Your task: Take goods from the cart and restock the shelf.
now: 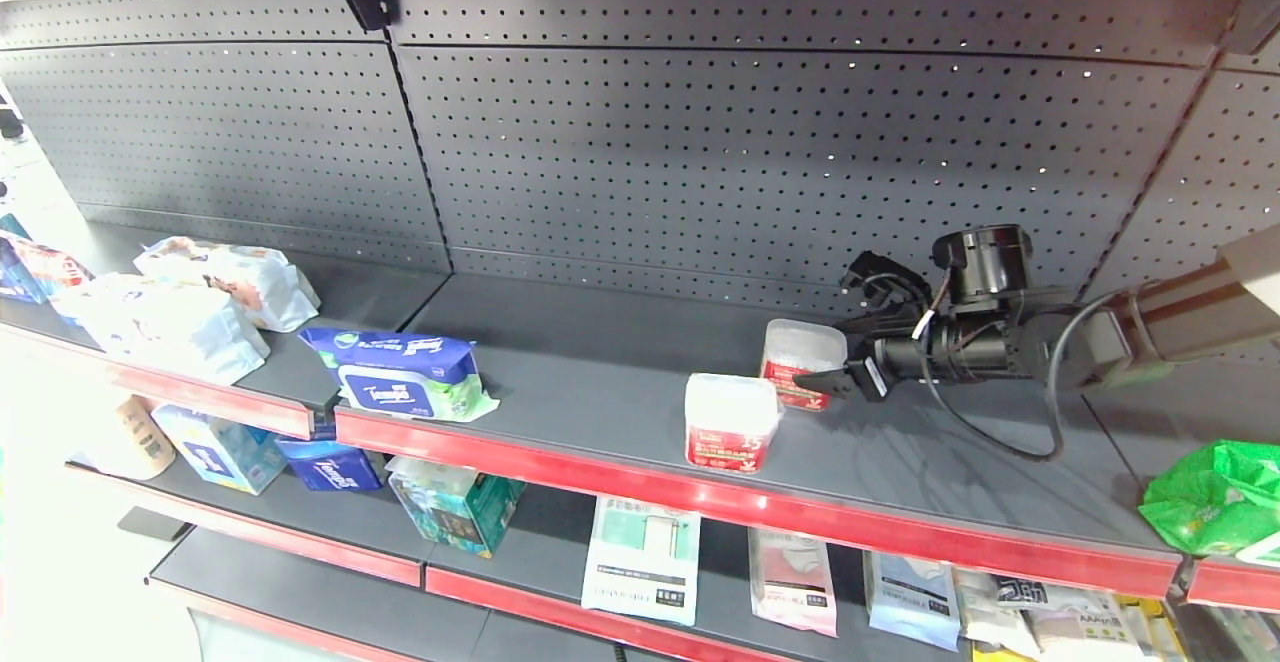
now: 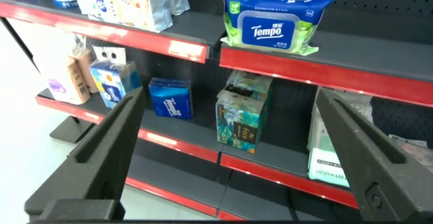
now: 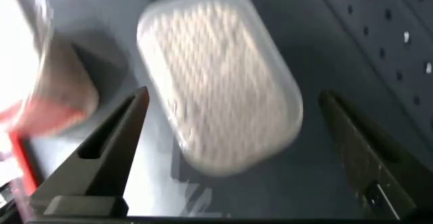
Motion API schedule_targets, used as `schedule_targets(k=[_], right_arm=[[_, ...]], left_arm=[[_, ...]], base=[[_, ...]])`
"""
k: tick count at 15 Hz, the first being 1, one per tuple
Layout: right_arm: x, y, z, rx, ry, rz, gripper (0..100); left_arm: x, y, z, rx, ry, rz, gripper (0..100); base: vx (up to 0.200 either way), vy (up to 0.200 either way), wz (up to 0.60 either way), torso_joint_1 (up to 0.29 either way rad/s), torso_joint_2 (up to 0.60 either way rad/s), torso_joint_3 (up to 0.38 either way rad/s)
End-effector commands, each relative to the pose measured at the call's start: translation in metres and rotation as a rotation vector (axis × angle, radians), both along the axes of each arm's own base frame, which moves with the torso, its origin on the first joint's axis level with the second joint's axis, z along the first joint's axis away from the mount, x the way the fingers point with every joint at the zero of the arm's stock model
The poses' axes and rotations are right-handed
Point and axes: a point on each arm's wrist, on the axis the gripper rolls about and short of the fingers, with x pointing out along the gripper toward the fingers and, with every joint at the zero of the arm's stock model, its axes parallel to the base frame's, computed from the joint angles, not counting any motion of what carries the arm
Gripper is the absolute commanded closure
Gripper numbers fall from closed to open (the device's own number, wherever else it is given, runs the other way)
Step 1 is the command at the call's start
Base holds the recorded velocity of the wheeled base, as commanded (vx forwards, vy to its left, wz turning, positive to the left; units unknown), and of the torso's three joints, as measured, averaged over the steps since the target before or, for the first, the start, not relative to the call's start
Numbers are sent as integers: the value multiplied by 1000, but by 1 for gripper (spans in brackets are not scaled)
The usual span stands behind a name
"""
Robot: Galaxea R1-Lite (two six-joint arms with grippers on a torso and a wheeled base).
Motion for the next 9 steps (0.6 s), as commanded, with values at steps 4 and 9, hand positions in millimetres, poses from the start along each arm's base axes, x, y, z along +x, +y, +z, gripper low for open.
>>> schedule_targets(k=[4, 9], right_arm=[[-21, -26, 10, 3, 7, -58, 0], [-38, -43, -1, -2, 64, -89, 0]], left_arm=[[0, 0, 0, 0, 1, 0, 0], [0, 0, 0, 0, 1, 0, 0]], base=[[0, 0, 0, 0, 0, 0], [0, 0, 0, 0, 0, 0]])
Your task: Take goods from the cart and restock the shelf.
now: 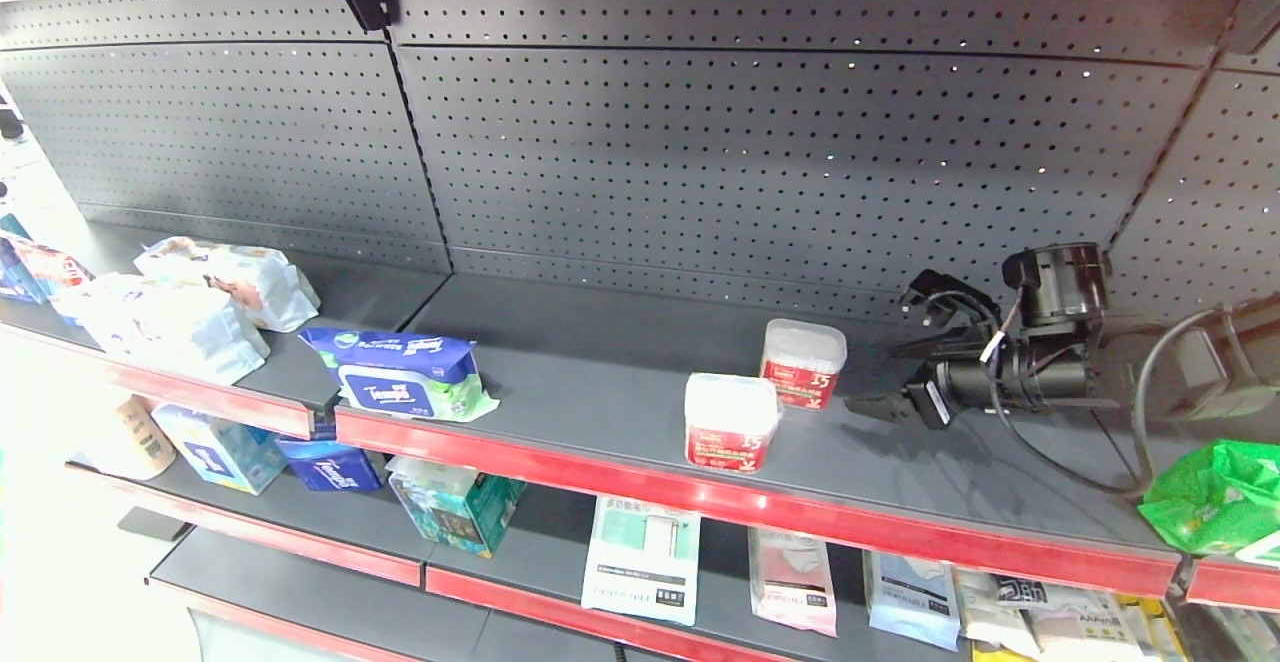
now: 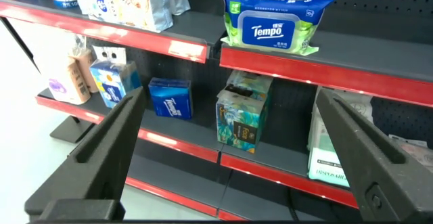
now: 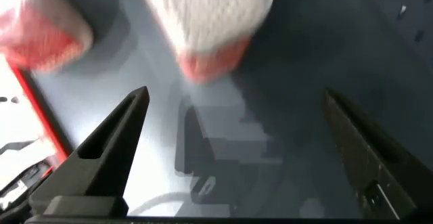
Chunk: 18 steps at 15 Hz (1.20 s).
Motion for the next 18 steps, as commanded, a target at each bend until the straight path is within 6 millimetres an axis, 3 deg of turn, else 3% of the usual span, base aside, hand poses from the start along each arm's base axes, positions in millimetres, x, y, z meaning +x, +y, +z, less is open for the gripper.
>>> schedule_targets(k=[1, 3, 4, 7, 11, 18], right_arm=[[-4, -8, -1, -5, 9, -27, 0], [0, -15, -4, -28, 21, -94, 0], [7, -15, -5, -68, 36, -258, 0], [16, -9, 2, -19, 36, -373, 0], [18, 10, 5, 43, 51, -405, 0], [25, 20, 9, 55, 30, -382, 0]], left_arm=[[0, 0, 0, 0, 1, 1, 0], [0, 0, 0, 0, 1, 1, 0], [0, 0, 0, 0, 1, 1, 0], [0, 0, 0, 0, 1, 1, 0], [0, 0, 0, 0, 1, 1, 0], [0, 0, 0, 0, 1, 1, 0]], base=[[0, 0, 0, 0, 0, 0], [0, 0, 0, 0, 0, 0], [0, 0, 0, 0, 0, 0], [0, 0, 0, 0, 0, 0], [0, 0, 0, 0, 0, 0], [0, 0, 0, 0, 0, 0]])
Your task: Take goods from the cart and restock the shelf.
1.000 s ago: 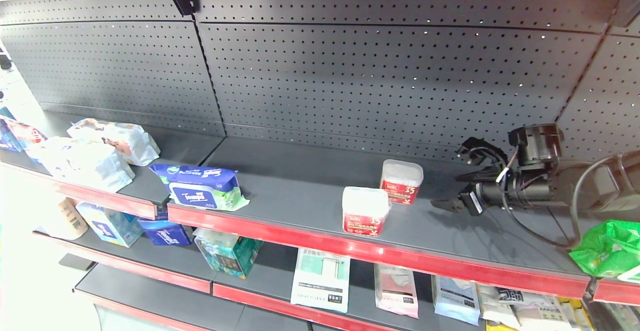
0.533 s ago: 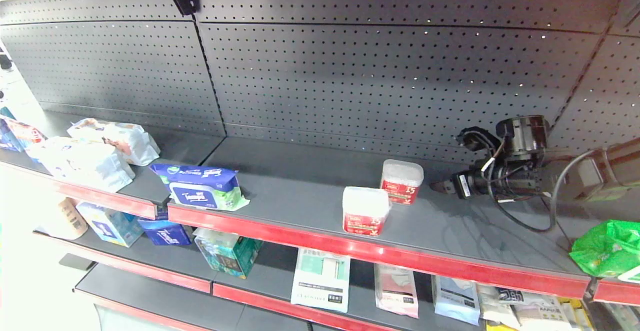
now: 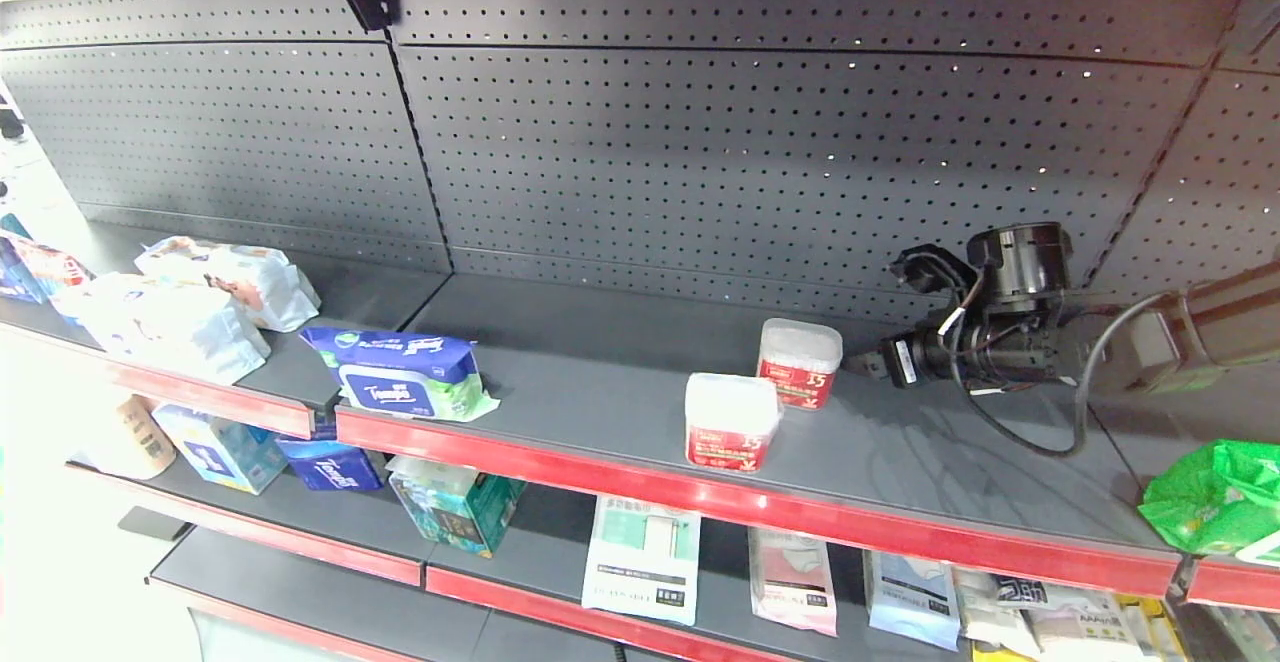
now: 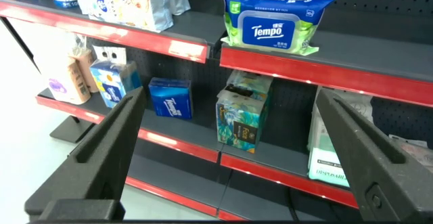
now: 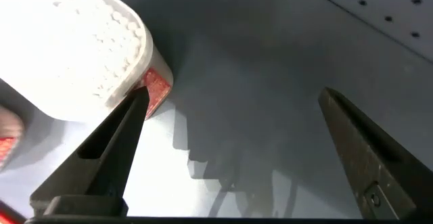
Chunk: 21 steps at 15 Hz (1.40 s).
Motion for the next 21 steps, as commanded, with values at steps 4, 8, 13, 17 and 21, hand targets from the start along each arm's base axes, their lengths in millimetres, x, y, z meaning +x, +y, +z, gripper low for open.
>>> schedule_targets(k=[4, 8, 13, 17, 21], right_arm=[[2, 7, 1, 19, -2, 6, 0], [4, 15, 1, 20, -7, 24, 0], [7, 22, 2, 23, -17, 40, 0], [10, 25, 1, 25, -18, 46, 0], [10, 28, 0, 25, -17, 54, 0]], left_arm=[[0, 0, 0, 0, 1, 0, 0], [0, 0, 0, 0, 1, 0, 0], [0, 0, 0, 0, 1, 0, 0], [0, 0, 0, 0, 1, 0, 0], [0, 0, 0, 0, 1, 0, 0]], base=[[0, 0, 0, 0, 0, 0], [0, 0, 0, 0, 0, 0], [0, 0, 0, 0, 0, 0], [0, 0, 0, 0, 0, 0], [0, 0, 0, 0, 0, 0]])
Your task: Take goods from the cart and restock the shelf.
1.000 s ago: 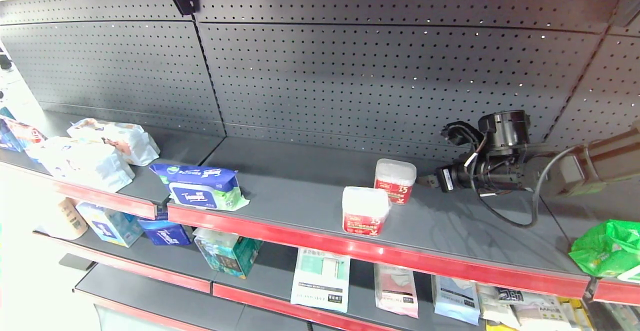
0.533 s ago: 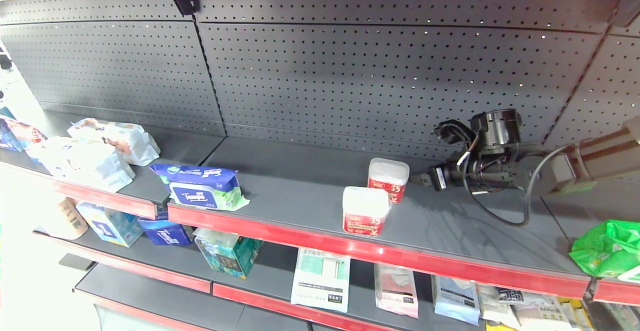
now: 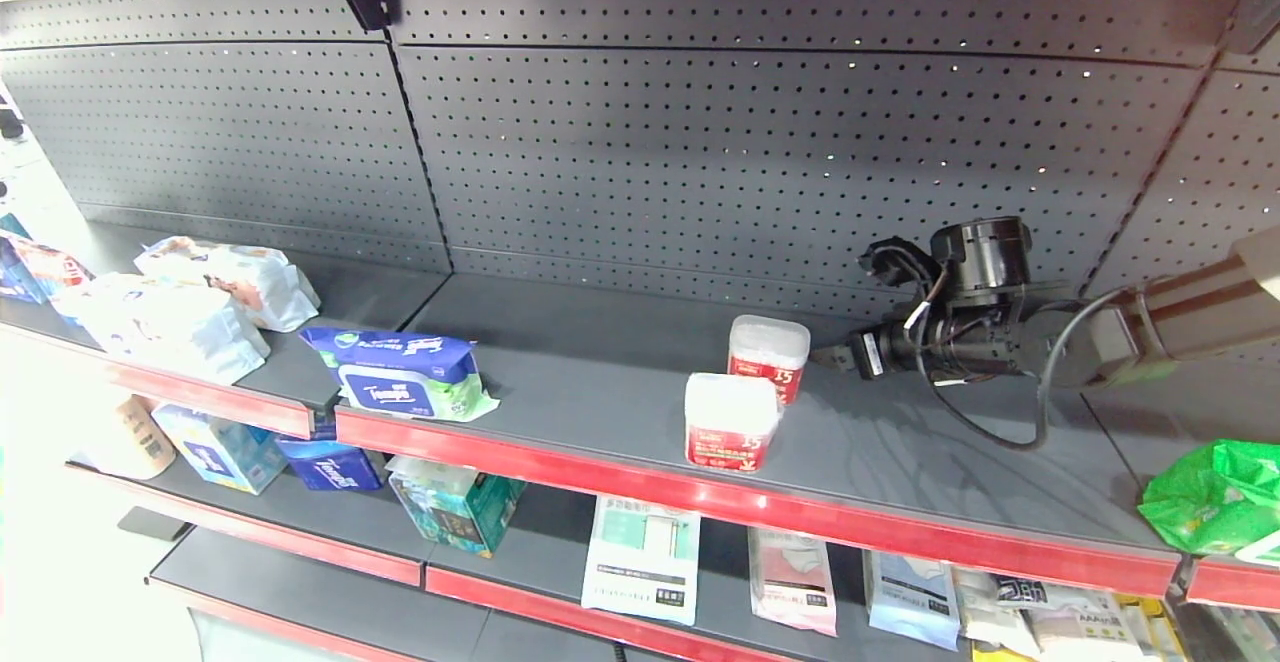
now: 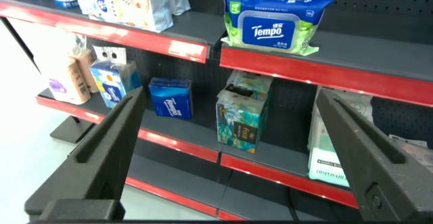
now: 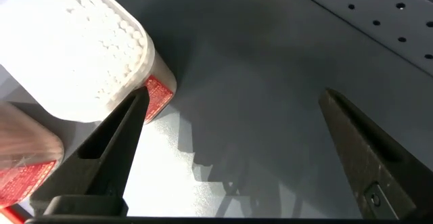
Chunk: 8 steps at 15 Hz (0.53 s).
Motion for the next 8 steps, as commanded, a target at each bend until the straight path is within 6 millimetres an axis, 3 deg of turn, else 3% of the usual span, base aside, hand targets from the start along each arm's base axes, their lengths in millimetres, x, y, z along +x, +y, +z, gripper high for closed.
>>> schedule_targets(k=[1, 8], right_arm=[[1, 4, 1, 1, -6, 10, 0], [6, 5, 1, 1, -14, 11, 0]], left_arm=[[0, 0, 0, 0, 1, 0, 0], [0, 0, 0, 0, 1, 0, 0]], base=[[0, 0, 0, 0, 0, 0], [0, 0, 0, 0, 0, 0]])
